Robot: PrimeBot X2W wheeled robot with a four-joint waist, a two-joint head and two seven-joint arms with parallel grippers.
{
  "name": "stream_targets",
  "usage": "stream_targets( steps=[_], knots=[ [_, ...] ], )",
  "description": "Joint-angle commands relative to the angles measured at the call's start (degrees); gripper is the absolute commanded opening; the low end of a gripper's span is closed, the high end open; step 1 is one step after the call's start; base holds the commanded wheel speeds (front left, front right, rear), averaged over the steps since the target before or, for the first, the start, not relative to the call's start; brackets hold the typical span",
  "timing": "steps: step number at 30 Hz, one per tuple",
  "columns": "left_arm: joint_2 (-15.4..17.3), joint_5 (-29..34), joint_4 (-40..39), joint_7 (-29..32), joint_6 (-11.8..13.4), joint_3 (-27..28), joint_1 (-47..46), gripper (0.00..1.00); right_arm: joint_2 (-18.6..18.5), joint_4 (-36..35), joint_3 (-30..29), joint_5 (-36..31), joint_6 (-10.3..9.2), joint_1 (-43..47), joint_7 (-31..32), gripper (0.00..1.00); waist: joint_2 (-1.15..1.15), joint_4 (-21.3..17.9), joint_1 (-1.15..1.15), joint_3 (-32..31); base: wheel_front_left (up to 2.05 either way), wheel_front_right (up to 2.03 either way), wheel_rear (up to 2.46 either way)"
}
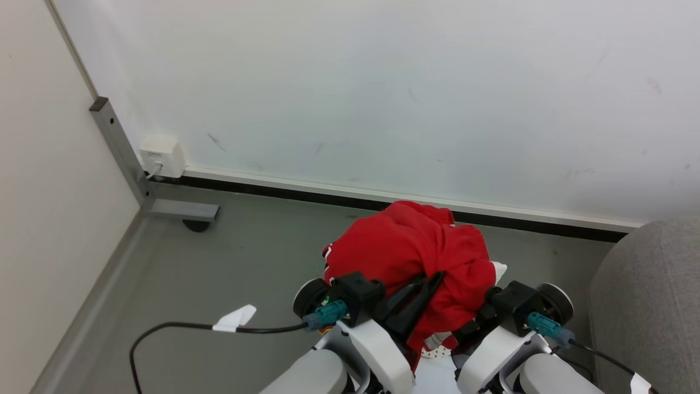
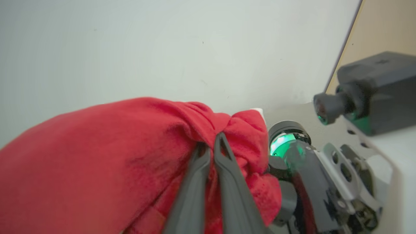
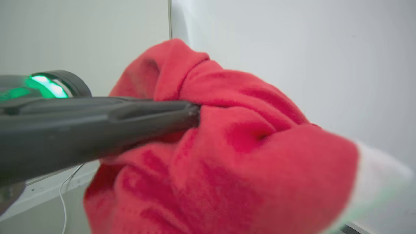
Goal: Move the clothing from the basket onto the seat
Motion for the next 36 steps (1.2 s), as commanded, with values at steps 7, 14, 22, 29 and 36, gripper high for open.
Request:
stream_targets(
  steps=[7,14,22,29,36],
  knots=[
    [0.6,-1.1,2.1,-0.5,1.1,1.6,-1.0,0.0,-0.9,-3.4,-1.6,-0.2,-0.12,1.9,-0.3,0.0,0.0,-1.2,0.0,0.4,0.0,0.0,0.0],
    [0.9,-1.2,2.9,-0.8,1.9,2.7,-1.2,0.22,-1.6,-4.3,-1.9,0.6,-0.12,3.2,-0.3,0.0,0.0,-2.4,0.0,0.7,0.0,0.0,0.0],
    [0.7,-1.2,2.7,-1.0,1.9,2.6,-0.7,1.0,-2.0,-4.1,-3.9,1.0,-0.12,3.9,-0.3,0.0,0.0,-3.4,0.0,0.8,0.0,0.0,0.0],
    [1.0,-0.6,0.8,-1.0,2.1,3.0,0.2,1.0,-3.9,-4.7,-8.2,0.0,-0.12,5.2,-0.2,0.0,0.0,-5.6,0.0,0.9,0.0,0.0,0.0],
    [1.5,0.6,-3.0,-1.0,2.2,4.6,1.6,1.0,-5.9,-6.6,-12.4,-1.4,-0.12,6.0,-0.2,0.0,0.0,-10.3,0.0,1.9,0.0,0.0,0.0]
  ],
)
